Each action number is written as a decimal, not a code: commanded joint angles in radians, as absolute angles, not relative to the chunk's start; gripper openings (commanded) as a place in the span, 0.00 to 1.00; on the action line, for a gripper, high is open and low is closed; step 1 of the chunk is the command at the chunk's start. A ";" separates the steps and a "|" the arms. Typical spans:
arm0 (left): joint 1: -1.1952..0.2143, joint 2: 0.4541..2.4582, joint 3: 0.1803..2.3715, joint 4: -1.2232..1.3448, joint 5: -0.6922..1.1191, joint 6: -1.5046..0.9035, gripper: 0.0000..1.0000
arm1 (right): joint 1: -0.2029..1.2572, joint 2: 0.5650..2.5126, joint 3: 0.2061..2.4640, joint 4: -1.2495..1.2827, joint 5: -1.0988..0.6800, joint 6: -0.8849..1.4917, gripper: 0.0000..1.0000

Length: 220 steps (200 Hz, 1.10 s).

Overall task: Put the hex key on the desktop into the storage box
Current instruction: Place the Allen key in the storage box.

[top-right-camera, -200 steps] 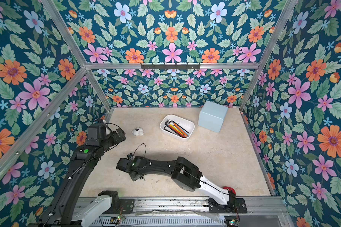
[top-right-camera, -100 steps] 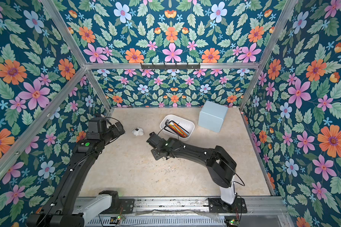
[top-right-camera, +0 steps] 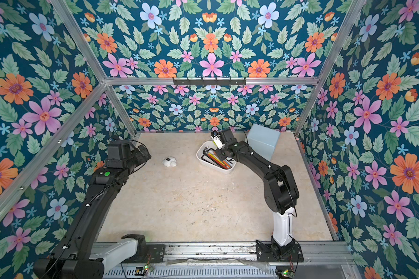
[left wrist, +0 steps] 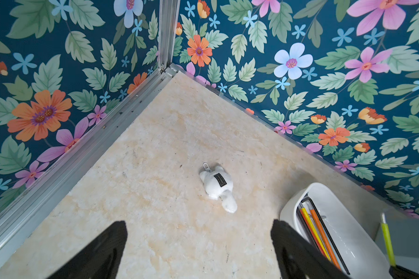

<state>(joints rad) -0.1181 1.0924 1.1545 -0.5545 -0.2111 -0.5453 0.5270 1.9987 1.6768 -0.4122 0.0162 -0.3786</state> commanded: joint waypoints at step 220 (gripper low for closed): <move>-0.082 1.242 1.102 -0.349 -0.280 -0.365 0.99 | 0.490 2.055 1.790 -0.391 -0.083 -0.234 0.84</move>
